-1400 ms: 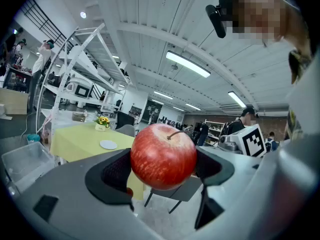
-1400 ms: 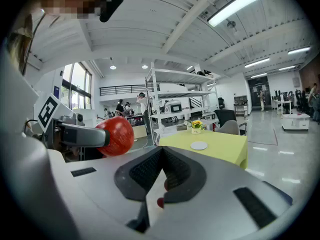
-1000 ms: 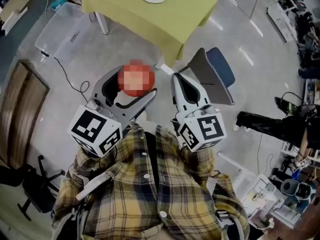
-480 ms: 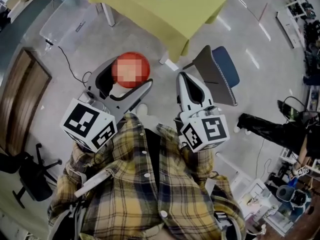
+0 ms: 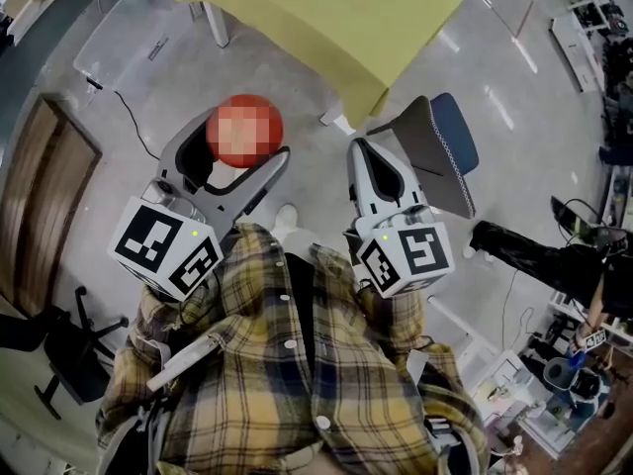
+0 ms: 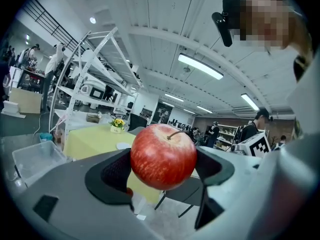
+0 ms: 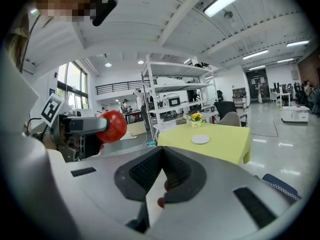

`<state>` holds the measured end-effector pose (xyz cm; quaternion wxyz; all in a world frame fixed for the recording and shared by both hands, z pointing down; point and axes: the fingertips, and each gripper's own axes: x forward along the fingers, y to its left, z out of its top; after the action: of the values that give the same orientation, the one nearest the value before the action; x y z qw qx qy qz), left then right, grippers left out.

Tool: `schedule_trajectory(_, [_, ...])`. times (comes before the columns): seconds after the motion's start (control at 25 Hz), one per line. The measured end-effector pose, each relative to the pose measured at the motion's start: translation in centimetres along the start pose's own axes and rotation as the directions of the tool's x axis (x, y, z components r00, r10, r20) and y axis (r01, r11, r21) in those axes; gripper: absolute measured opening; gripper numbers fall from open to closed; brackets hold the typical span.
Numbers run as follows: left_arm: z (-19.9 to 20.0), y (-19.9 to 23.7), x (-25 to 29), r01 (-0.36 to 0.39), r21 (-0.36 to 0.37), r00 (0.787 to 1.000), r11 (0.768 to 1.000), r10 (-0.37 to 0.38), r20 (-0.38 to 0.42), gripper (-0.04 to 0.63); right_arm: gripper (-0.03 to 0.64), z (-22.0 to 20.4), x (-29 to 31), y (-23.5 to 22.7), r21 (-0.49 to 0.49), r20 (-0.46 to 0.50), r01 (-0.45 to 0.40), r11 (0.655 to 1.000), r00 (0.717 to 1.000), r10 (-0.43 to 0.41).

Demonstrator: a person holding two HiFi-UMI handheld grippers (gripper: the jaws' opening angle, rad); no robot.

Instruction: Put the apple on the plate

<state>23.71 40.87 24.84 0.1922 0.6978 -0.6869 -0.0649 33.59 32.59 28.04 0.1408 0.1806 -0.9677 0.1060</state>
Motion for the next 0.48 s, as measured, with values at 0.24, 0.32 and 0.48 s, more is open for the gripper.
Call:
schedule_trajectory(0.24, [2.4,6.0,1.5,0.020,0.011,1.000,1.000,-0.020,-0.008,0.405,-0.003,1.7,6.1,0.7,-0.004,0.000,0.023,1.000,1.000,-0.023])
schedule_trajectory(0.32, [3.2,7.6,1.8,0.029,0.015,1.000,0.999,-0.029,-0.012,0.405,-0.003,2.4,8.0,1.1,-0.001,0.002,0.030,1.000,1.000,-0.030])
schedule_trajectory(0.48, [4.5,10.5,2.3,0.050,0.016,0.998,0.999,-0.050,-0.025,0.405,-0.003,3.3,11.1,1.7,0.005,0.000,0.053,0.999,0.999,-0.053])
